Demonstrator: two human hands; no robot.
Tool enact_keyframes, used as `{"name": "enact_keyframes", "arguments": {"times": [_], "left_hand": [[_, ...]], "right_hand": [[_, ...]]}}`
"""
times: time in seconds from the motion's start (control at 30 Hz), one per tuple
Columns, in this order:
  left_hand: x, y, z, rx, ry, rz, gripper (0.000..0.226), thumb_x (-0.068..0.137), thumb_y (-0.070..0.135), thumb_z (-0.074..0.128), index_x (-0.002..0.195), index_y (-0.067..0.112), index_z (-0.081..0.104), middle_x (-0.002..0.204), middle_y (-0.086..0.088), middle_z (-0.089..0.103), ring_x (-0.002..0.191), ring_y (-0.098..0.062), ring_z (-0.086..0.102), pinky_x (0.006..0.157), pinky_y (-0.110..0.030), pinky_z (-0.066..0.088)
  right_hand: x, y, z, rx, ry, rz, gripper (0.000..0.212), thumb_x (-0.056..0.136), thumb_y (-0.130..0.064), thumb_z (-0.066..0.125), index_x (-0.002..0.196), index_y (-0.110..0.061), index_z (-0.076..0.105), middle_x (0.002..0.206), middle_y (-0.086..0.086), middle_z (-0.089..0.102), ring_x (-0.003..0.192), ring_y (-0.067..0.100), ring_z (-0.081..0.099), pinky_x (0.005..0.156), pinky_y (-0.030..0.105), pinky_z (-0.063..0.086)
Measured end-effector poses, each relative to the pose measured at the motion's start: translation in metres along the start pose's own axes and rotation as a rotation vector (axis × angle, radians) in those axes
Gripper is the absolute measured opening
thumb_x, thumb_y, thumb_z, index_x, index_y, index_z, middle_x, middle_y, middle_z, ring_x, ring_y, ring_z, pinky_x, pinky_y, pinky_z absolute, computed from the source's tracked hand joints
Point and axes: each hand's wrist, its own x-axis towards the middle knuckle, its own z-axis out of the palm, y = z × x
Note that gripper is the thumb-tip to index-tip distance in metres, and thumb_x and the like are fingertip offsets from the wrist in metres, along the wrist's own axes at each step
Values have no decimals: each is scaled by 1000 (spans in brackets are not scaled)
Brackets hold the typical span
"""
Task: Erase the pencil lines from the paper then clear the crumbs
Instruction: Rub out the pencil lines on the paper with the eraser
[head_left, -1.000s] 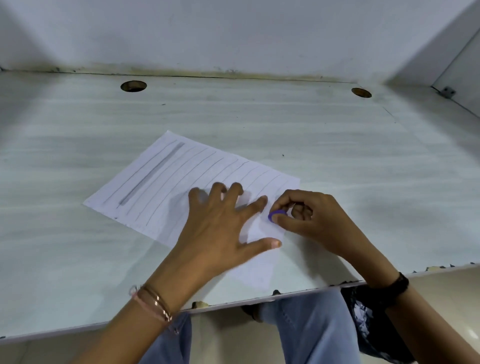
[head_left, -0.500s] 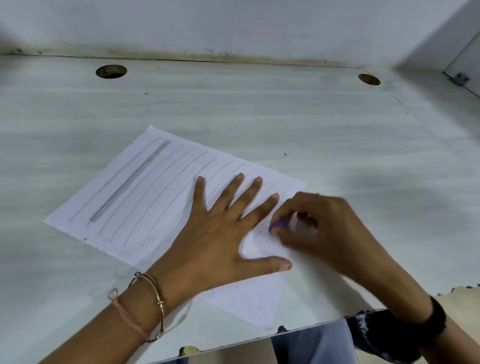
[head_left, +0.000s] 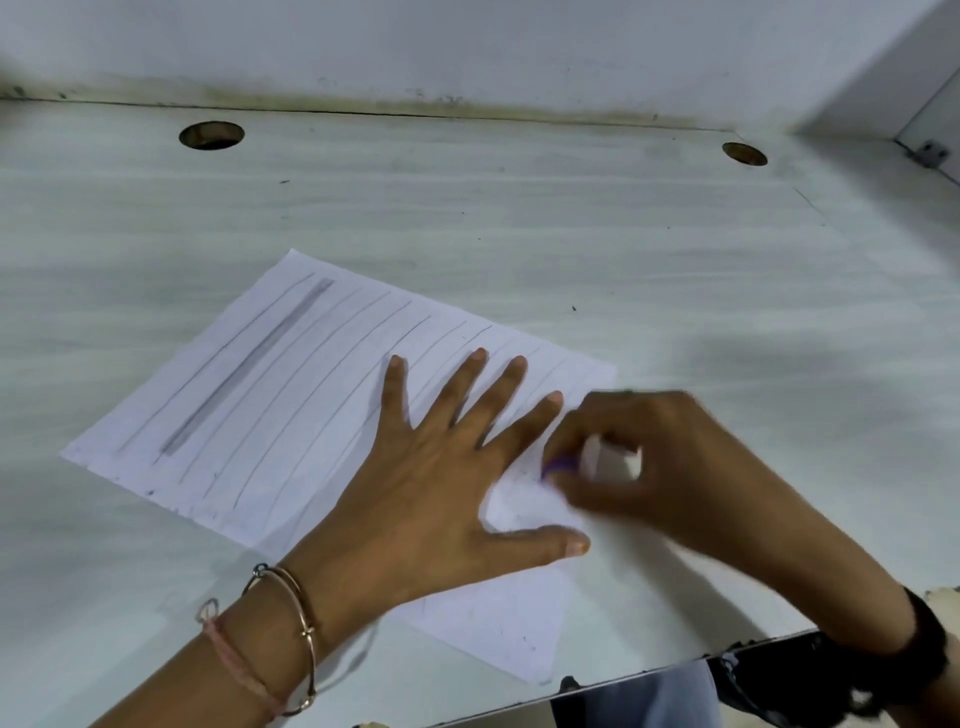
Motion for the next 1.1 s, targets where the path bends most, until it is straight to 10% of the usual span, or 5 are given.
{"name": "enact_keyframes", "arguments": {"times": [0.33, 0.47, 1.1], "left_hand": [[0, 1, -2, -5, -15, -14, 95, 72, 95, 13, 147, 49, -20, 157, 15, -31, 142, -12, -34, 110, -66, -16], [0, 1, -1, 8, -21, -9, 95, 71, 95, 12, 148, 49, -20, 157, 14, -31, 142, -12, -34, 110, -67, -14], [3, 1, -2, 15, -36, -27, 96, 68, 95, 6, 147, 49, -22, 157, 15, -31, 142, -11, -35, 110, -67, -15]], "right_hand": [[7, 11, -6, -39, 164, 63, 7, 73, -34, 68, 76, -28, 68, 76, -13, 64, 73, 7, 58, 70, 36, 49], [0, -3, 1, 49, -44, -47, 12, 72, -18, 76, 73, -27, 69, 71, -16, 62, 67, 5, 54, 63, 13, 39], [9, 13, -1, 105, 113, 5, 15, 73, -10, 78, 70, -22, 69, 63, -14, 58, 57, 4, 48, 56, 9, 34]]}}
